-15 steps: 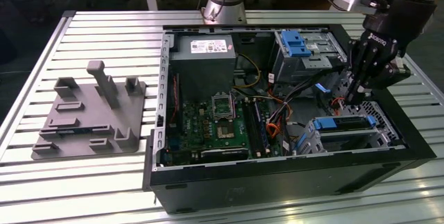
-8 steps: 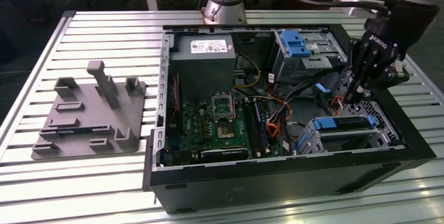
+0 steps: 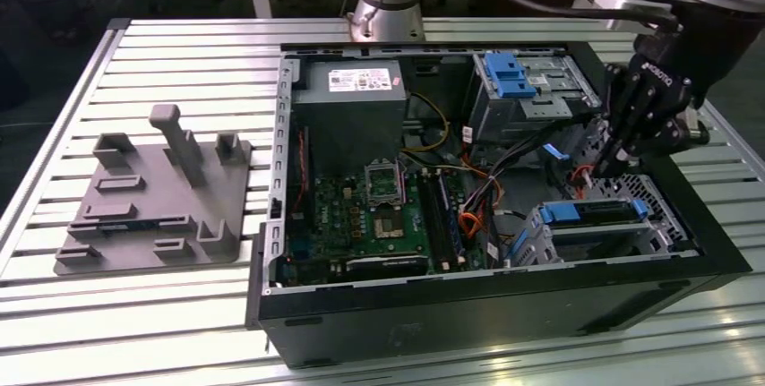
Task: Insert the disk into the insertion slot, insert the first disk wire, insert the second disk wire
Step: 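Insert the first disk wire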
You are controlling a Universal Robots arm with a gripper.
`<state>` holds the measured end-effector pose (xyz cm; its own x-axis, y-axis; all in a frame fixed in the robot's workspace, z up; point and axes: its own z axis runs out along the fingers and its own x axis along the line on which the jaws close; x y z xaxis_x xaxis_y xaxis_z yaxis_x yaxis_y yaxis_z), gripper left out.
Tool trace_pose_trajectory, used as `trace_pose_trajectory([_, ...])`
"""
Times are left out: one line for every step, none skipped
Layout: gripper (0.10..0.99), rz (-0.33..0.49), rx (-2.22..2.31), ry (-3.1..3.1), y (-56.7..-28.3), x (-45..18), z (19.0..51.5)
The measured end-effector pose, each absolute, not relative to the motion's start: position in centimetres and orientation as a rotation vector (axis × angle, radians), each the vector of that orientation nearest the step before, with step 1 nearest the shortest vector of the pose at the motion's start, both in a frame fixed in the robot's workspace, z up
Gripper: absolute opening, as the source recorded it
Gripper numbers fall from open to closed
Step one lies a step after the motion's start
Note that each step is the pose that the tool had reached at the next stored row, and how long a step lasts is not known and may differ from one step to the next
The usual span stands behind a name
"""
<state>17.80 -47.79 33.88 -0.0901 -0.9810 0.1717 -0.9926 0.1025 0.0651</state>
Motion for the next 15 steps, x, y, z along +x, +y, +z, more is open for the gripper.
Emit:
trace_pose_trajectory([0.169, 0.100, 1.994, -2.199, -48.0, 17.8, 33.9])
trace_pose_trajectory([0.169, 0.100, 1.995, -2.199, -48.2, 17.8, 33.9])
trace_pose_trajectory([0.169, 0.099, 1.995, -2.199, -48.5, 17.8, 33.9])
trace_pose_trajectory([0.169, 0.099, 1.995, -2.199, -48.6, 17.7, 33.9])
trace_pose_trajectory([0.169, 0.098, 1.996, -2.199, -48.8, 17.7, 33.9])
trace_pose_trajectory([0.169, 0.098, 1.998, -2.200, -48.9, 17.7, 33.9])
trace_pose_trajectory([0.169, 0.097, 2.000, -2.201, -49.0, 17.6, 33.9])
trace_pose_trajectory([0.169, 0.095, 2.003, -2.202, -49.1, 17.6, 33.9])
trace_pose_trajectory([0.169, 0.094, 2.005, -2.203, -49.2, 17.6, 33.9])
trace_pose_trajectory([0.169, 0.091, 2.008, -2.204, -49.3, 17.5, 33.9])
trace_pose_trajectory([0.169, 0.089, 2.011, -2.206, -49.4, 17.5, 33.9])
trace_pose_trajectory([0.169, 0.085, 2.014, -2.208, -49.5, 17.5, 33.9])
trace_pose_trajectory([0.169, 0.079, 2.019, -2.212, -49.6, 17.5, 33.9])
trace_pose_trajectory([0.169, 0.071, 2.024, -2.216, -49.7, 17.5, 33.9])
trace_pose_trajectory([0.169, 0.062, 2.030, -2.221, -49.8, 17.5, 33.9])
